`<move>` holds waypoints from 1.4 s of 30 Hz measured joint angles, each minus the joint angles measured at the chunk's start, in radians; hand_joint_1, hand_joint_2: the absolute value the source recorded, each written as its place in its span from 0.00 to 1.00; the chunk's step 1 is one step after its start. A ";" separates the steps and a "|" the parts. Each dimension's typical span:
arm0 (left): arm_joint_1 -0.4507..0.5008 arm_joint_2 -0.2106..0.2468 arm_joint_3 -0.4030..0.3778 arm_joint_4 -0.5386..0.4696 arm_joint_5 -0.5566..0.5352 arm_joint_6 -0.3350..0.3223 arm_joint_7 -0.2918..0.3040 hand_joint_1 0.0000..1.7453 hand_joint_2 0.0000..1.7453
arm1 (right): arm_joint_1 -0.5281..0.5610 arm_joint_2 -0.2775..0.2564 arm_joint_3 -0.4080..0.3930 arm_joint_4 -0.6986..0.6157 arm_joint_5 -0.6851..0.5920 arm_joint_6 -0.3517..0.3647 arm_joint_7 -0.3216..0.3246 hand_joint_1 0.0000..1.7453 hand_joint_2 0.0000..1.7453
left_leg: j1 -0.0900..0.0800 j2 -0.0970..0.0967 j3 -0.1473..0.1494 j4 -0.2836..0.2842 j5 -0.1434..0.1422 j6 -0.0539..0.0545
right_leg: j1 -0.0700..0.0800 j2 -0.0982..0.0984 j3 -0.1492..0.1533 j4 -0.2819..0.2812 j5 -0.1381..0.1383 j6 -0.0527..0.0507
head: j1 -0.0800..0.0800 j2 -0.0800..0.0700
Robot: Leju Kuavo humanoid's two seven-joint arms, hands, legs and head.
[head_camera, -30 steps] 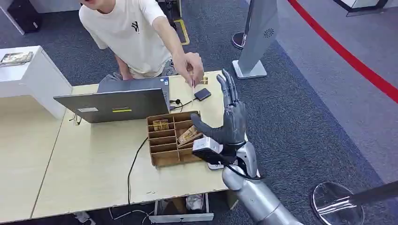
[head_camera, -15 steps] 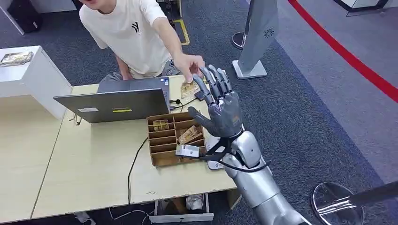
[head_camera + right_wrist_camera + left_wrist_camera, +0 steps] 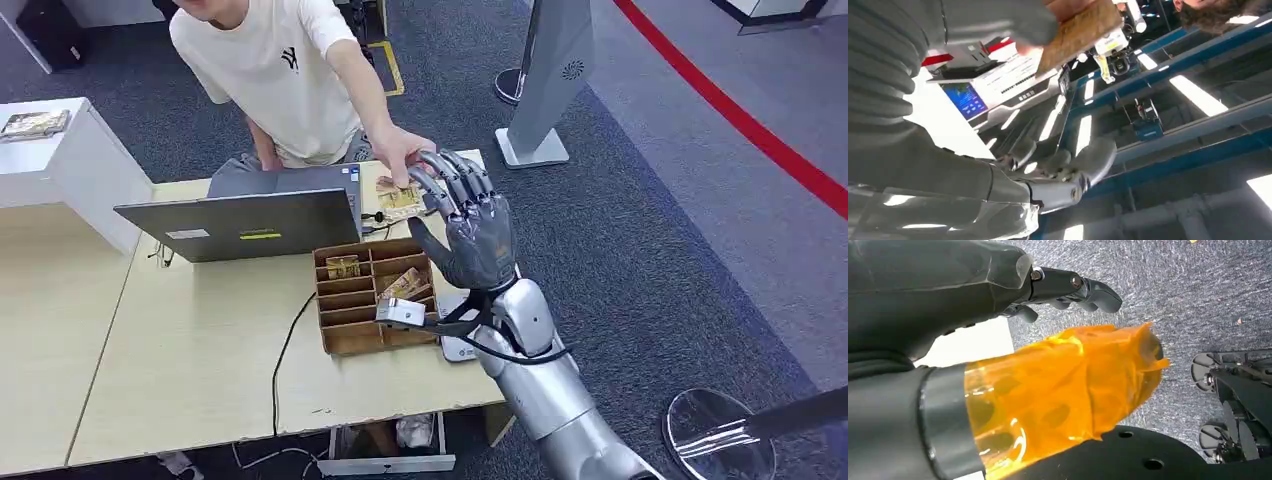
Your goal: Pass the card to the sensor for recognition and then transmit it.
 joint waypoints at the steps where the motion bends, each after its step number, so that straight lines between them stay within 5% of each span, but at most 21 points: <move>1: 0.000 0.000 -0.001 0.000 0.000 0.000 0.000 0.00 0.00 | 0.000 0.000 0.000 0.001 0.000 0.000 0.002 0.99 1.00 | 0.000 0.000 0.000 0.000 0.000 0.000 | 0.000 0.000 0.000 0.000 0.000 0.000 | 0.000 0.000; 37: 0.000 0.000 -0.022 0.000 -0.011 0.002 0.006 0.00 0.00 | 0.012 0.000 0.000 0.001 -0.041 0.000 0.053 1.00 1.00 | 0.000 0.000 0.000 0.000 0.000 0.000 | 0.000 0.000 0.000 0.000 0.000 0.000 | 0.000 0.000; 39: 0.000 0.000 -0.022 0.000 -0.011 0.002 0.006 0.00 0.00 | 0.013 -0.001 0.000 0.001 -0.046 0.000 0.056 0.00 1.00 | 0.000 0.000 0.000 0.000 0.000 0.000 | 0.000 0.000 0.000 0.000 0.000 0.000 | 0.000 0.000; 42: 0.000 0.000 -0.022 0.000 -0.011 0.002 0.006 0.00 0.00 | 0.016 -0.002 0.000 0.001 -0.057 0.000 0.063 0.00 1.00 | 0.000 0.000 0.000 0.000 0.000 0.000 | 0.000 0.000 0.000 0.000 0.000 0.000 | 0.000 0.000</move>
